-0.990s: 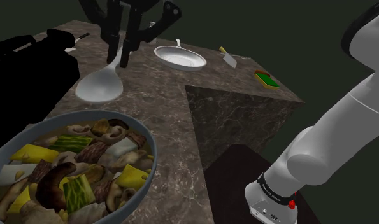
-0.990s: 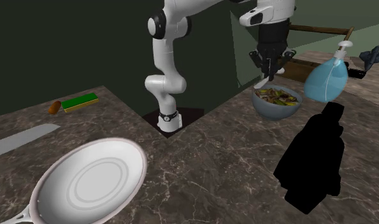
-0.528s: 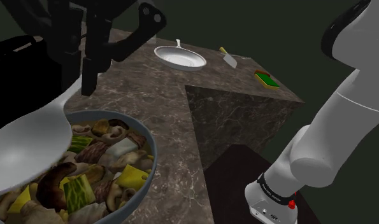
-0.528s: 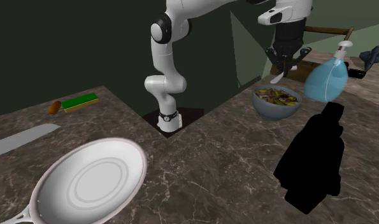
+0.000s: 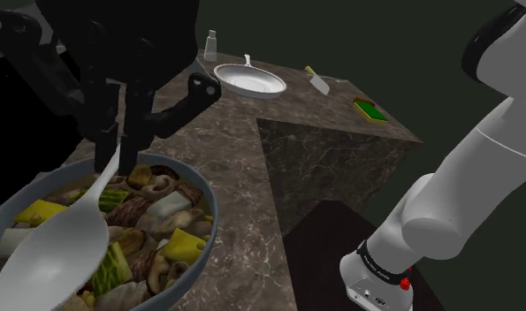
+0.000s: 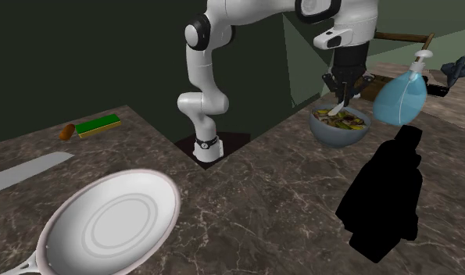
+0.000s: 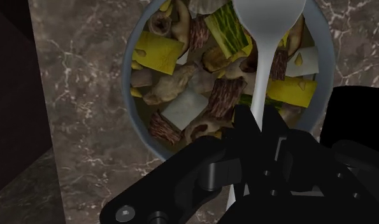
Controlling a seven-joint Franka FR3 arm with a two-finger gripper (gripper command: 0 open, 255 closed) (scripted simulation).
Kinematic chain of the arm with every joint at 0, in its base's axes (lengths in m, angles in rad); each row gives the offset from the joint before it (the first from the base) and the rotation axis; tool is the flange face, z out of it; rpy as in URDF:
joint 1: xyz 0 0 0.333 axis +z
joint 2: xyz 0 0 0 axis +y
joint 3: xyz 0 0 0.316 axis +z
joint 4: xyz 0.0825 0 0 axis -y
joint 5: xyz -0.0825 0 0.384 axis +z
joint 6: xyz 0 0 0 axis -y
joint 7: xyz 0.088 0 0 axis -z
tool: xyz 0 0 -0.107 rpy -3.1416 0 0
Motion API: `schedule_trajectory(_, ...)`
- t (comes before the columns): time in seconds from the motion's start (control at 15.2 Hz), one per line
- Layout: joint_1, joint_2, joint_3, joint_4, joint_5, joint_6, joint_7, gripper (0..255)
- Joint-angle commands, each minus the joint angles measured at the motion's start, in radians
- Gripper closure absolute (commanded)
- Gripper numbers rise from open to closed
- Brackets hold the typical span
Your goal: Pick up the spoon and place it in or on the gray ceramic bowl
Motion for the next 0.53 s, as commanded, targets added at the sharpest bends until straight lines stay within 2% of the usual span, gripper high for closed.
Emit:
schedule_trajectory(0.0, -0.005, -0.02, -0.006, -0.044, 0.019, 0.031, -0.014, 255)
schedule_trajectory(0.26, -0.008, -0.043, -0.012, -0.115, 0.041, 0.085, -0.035, 255)
schedule_trajectory(0.46, -0.008, -0.045, -0.013, -0.12, 0.042, 0.09, -0.036, 255)
